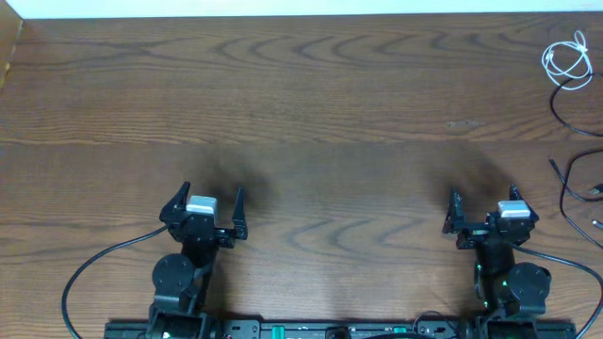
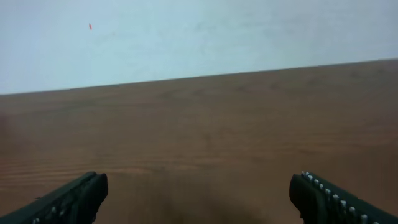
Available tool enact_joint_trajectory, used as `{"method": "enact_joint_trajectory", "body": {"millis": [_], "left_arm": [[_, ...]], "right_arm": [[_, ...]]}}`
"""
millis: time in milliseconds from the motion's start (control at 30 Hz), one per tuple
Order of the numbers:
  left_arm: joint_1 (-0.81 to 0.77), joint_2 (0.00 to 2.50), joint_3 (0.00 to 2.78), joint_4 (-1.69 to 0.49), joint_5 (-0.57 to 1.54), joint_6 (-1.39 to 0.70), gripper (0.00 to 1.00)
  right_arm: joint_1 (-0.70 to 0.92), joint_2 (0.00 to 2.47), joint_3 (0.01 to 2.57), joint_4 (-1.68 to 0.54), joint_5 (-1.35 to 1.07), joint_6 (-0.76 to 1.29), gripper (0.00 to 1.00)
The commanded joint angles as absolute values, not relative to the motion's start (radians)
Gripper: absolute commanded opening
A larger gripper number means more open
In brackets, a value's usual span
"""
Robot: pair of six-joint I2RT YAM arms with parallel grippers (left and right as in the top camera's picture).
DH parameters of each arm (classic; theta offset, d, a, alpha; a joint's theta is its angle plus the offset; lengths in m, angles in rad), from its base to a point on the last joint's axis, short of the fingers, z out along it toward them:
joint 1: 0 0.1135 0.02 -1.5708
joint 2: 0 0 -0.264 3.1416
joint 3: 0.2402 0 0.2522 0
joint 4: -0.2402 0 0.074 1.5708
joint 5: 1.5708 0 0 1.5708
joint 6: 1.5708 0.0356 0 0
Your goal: Untangle cables
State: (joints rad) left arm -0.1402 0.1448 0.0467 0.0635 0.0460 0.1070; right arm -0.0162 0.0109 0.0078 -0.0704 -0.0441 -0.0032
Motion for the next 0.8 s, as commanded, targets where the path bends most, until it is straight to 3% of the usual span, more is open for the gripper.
{"method": "enact_joint_trajectory", "body": {"millis": [0, 200, 767], "left_arm": [[-0.139, 0.098, 0.003, 0.062, 0.033, 0.138, 0.98], [-0.139, 0.027, 0.004, -0.067, 0.033, 0.153, 0.98], [-0.141, 0.005, 0.004, -0.07, 0.033, 0.153, 0.98]], "right_arm": [[-0.012, 0.006, 0.006, -0.074, -0.036, 0.014, 0.99], [-0.012, 0.006, 0.006, -0.074, -0.036, 0.014, 0.99], [-0.011, 0.006, 0.006, -0.073, -0.036, 0.014, 0.99]]}}
